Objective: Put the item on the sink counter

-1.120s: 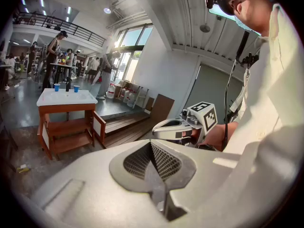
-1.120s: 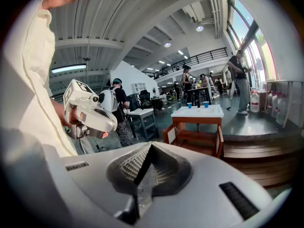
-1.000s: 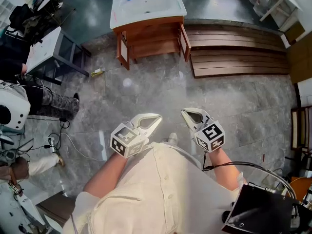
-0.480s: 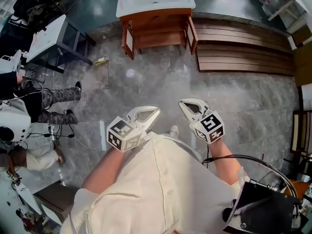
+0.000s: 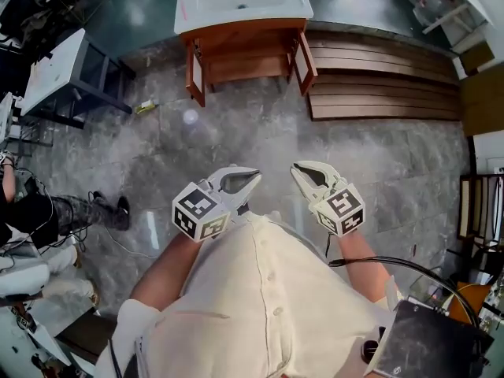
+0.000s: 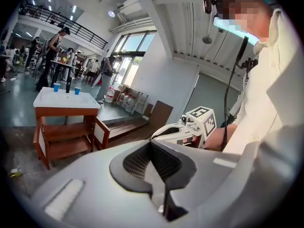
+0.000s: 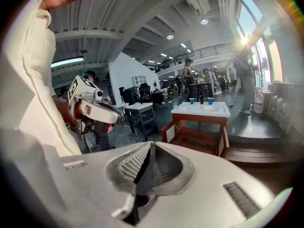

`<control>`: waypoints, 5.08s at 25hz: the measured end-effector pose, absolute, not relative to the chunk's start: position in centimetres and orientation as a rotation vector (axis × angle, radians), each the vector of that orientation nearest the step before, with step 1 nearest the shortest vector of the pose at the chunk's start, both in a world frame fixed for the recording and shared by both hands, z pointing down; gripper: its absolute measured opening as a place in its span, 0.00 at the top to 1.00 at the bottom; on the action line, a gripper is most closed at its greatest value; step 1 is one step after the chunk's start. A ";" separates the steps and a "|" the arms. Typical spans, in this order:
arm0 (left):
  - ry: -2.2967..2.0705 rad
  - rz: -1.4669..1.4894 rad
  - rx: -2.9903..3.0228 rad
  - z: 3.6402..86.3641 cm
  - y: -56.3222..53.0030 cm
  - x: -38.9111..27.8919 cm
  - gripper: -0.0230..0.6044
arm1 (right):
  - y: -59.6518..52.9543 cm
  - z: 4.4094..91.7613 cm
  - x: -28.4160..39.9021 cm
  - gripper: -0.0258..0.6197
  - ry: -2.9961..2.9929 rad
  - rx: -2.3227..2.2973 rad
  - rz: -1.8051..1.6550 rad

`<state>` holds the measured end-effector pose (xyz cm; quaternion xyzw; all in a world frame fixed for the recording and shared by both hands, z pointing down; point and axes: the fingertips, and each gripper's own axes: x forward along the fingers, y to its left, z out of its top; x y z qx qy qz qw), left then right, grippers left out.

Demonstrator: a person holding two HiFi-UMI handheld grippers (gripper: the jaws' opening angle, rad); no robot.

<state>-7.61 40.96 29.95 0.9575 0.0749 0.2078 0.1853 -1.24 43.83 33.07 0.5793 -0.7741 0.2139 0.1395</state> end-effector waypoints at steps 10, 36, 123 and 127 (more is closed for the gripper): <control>0.274 0.539 2.714 28.6 25.5 -5.7 0.96 | 27.5 32.2 1.5 0.95 -2.153 1.722 0.589; 0.029 0.587 2.666 30.5 3.4 8.6 0.96 | 1.1 36.2 29.3 0.84 -1.987 1.835 0.549; -0.349 0.502 2.506 35.3 4.5 -5.6 0.96 | -3.8 53.9 19.5 0.88 -1.862 1.710 0.889; -0.367 0.503 2.487 37.2 4.9 -6.2 0.96 | -4.2 58.1 17.0 0.88 -1.874 1.630 0.894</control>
